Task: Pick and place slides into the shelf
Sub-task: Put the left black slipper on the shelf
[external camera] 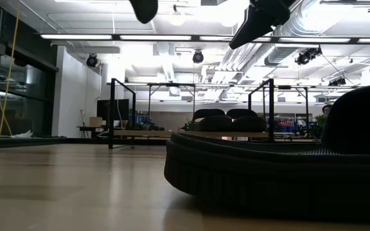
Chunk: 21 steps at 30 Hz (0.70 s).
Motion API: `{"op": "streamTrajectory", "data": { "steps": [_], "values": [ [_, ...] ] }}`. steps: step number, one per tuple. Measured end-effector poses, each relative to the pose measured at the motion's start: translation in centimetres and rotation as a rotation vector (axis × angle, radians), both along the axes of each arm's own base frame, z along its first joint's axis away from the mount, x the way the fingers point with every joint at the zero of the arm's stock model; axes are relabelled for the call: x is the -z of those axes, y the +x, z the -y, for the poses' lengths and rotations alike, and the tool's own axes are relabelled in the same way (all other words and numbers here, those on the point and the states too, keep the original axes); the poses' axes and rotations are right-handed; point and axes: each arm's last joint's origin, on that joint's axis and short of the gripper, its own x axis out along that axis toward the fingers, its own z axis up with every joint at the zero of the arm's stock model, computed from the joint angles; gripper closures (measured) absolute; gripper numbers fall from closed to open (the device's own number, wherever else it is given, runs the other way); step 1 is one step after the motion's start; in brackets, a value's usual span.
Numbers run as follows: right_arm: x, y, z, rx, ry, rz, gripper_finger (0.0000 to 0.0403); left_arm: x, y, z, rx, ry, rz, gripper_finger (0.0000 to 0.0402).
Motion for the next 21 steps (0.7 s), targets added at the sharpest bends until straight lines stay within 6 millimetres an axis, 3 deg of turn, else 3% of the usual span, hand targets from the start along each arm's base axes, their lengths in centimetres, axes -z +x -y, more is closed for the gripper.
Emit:
{"op": "streamTrajectory", "data": {
  "steps": [13,17,21],
  "values": [
    [0.0,0.0,0.0,0.000,0.000,-0.001,0.0224,0.0,3.4,0.6,-0.036,-0.005,0.273,0.0392],
    [0.0,0.0,0.0,0.000,-0.001,-0.005,0.0224,0.7,4.3,0.8,-0.062,0.040,0.250,0.0392],
    [0.1,-0.1,0.0,0.000,-0.001,-0.009,0.0224,1.7,5.6,0.8,-0.041,0.063,0.021,0.0392]
  ]
}}
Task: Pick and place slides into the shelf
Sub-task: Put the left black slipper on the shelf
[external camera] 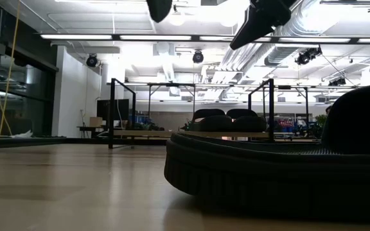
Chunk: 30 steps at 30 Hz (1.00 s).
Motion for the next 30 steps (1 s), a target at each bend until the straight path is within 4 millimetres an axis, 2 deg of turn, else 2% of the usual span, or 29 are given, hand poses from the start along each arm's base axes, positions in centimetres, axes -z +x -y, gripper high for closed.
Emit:
{"op": "streamTrajectory", "data": {
  "steps": [6,9,16,21,25,30],
  "values": [
    [0.0,0.0,0.0,-0.001,-0.001,-0.001,0.0224,1.4,1.3,0.3,0.069,0.055,-0.523,0.0392],
    [0.0,0.0,0.0,0.000,0.000,0.002,0.0224,1.7,1.4,0.3,0.133,0.038,-0.647,0.0392],
    [0.0,0.0,0.0,0.002,0.003,0.003,0.0224,1.3,0.8,0.8,0.236,-0.052,-0.554,0.0392],
    [0.0,0.0,0.0,0.003,0.003,0.004,0.0224,1.7,1.0,1.3,0.427,-0.215,-0.519,0.0392],
    [0.0,0.0,0.0,0.003,0.003,0.004,0.0224,1.8,1.2,0.5,0.526,-0.327,-0.533,0.0392],
    [0.0,0.0,0.0,0.003,0.003,0.003,0.0224,0.6,0.9,-1.5,0.697,-0.533,-0.493,0.0392]
  ]
}}
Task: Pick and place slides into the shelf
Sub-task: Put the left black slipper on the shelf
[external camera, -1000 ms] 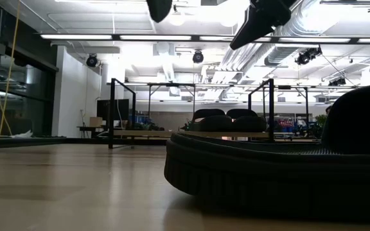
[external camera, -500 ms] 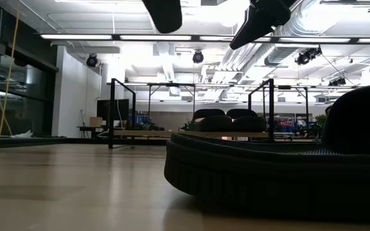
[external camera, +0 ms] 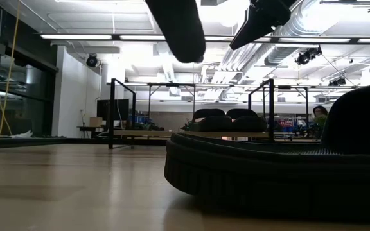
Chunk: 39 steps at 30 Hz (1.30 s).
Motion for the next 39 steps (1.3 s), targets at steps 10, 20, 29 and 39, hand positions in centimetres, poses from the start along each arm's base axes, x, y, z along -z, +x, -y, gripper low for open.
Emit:
{"op": "streamTrajectory", "data": {
  "steps": [10,20,29,39],
  "values": [
    [0.0,0.0,0.0,0.000,0.000,0.000,0.0224,-6.8,-1.6,-3.7,-0.006,0.059,0.280,0.0392],
    [0.0,0.0,-0.1,-0.019,0.024,-0.001,0.0224,-12.5,-3.2,-3.8,0.124,0.128,0.623,0.0392],
    [0.0,0.1,-0.2,-0.040,0.043,0.000,0.0224,-13.7,-2.9,-4.2,0.004,0.236,0.736,0.0392],
    [0.0,0.1,-0.1,-0.035,0.039,0.002,0.0224,-14.6,0.1,-4.4,-0.043,0.266,0.990,0.0392]
  ]
}}
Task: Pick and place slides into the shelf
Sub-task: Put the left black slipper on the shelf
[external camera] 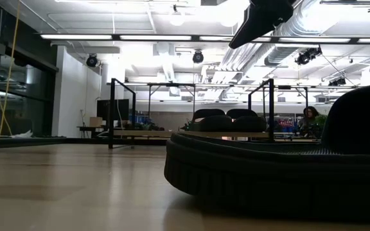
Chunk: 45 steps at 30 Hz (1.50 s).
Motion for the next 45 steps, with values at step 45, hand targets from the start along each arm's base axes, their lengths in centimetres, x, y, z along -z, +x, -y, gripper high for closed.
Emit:
{"op": "streamTrajectory", "data": {
  "steps": [45],
  "values": [
    [0.4,-0.4,0.0,0.024,0.027,-0.047,0.0224,11.7,4.1,-13.2,-0.934,-0.029,-0.850,0.0392]
  ]
}}
